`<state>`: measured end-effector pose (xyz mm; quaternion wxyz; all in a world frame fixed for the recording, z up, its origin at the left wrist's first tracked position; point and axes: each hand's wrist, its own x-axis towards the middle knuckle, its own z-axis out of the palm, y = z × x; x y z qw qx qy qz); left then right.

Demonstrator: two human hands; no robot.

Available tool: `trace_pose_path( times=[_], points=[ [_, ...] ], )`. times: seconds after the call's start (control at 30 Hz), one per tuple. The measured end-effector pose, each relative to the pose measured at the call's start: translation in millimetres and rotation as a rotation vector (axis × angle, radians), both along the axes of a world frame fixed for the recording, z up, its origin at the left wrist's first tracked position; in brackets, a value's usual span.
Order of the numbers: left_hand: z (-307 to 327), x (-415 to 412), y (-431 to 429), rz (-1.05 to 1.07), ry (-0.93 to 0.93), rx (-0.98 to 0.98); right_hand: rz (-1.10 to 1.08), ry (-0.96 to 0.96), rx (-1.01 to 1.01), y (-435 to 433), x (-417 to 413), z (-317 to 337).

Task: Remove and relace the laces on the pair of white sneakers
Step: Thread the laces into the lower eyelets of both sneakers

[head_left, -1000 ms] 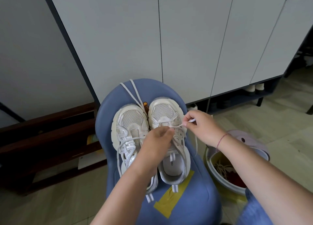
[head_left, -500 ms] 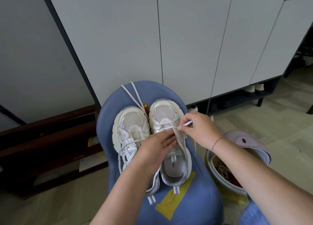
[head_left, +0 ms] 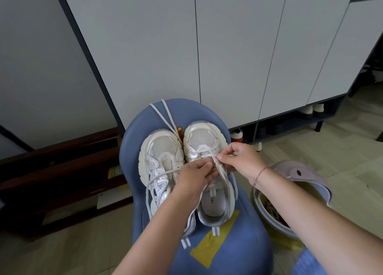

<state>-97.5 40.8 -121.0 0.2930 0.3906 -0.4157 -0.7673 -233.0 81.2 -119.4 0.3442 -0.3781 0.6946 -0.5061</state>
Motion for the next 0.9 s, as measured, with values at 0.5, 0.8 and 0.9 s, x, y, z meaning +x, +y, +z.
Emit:
trace_pose_path(
  times=[0.5, 0.8, 0.9],
  points=[
    [-7.8, -3.2, 5.8, 0.099, -0.228, -0.258, 0.044, -0.013, 0.036, 24.1, 5.9, 0.1],
    [1.5, 48.9, 33.8, -0.322, -0.453, -0.534, 0.021, -0.118, -0.011, 21.6, 1.2, -0.7],
    [-2.1, 64.8, 41.0, -0.599, -0.553, -0.485, 0.058, -0.097, -0.002, 23.2, 0.8, 0.6]
  ],
)
